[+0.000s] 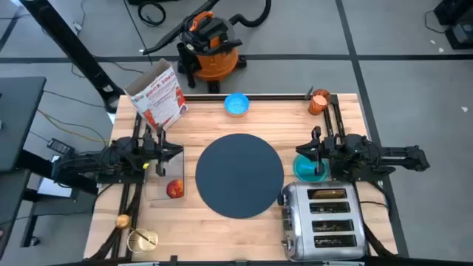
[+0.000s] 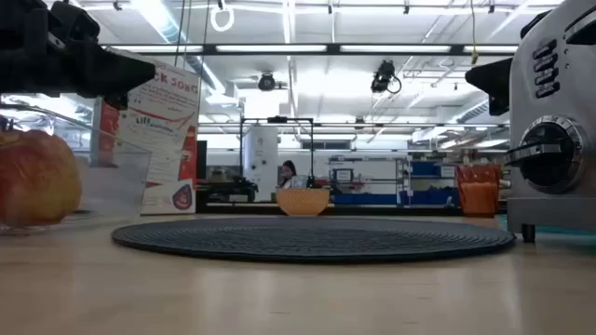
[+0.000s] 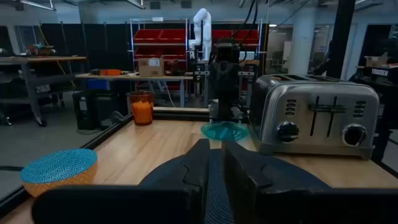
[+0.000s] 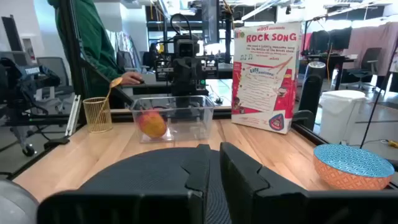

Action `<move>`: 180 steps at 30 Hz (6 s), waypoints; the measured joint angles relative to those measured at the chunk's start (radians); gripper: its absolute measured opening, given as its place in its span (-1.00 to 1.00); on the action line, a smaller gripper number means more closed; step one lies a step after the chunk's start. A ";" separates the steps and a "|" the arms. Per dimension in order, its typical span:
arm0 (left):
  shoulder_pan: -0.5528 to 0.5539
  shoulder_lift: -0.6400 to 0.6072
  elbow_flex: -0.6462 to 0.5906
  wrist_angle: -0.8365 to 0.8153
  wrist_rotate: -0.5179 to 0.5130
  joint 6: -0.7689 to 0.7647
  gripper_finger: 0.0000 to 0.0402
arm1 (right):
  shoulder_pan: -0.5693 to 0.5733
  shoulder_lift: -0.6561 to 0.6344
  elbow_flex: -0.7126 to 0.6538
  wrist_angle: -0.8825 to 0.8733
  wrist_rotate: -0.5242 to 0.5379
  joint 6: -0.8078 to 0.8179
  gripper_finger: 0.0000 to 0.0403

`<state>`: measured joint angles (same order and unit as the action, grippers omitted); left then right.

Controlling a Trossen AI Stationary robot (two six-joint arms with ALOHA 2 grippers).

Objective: Arrange a breakfast setting

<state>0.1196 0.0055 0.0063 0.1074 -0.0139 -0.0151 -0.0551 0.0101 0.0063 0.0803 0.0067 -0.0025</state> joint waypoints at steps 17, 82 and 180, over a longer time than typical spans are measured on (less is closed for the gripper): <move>0.000 0.000 0.000 0.000 0.000 0.000 -0.75 | 0.000 0.000 0.000 0.000 0.000 0.000 -0.77; -0.079 0.282 0.240 -0.049 -0.085 -0.265 -0.75 | 0.000 0.000 0.000 0.000 0.000 0.000 -0.77; 0.228 1.814 1.393 -0.399 -0.104 -0.419 -0.24 | 0.029 0.509 0.621 -0.210 0.316 0.486 -0.47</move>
<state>0.3475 1.8195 1.3994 -0.2913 -0.1183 -0.4336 -0.0265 0.5189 0.6273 -0.1296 0.3227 0.4840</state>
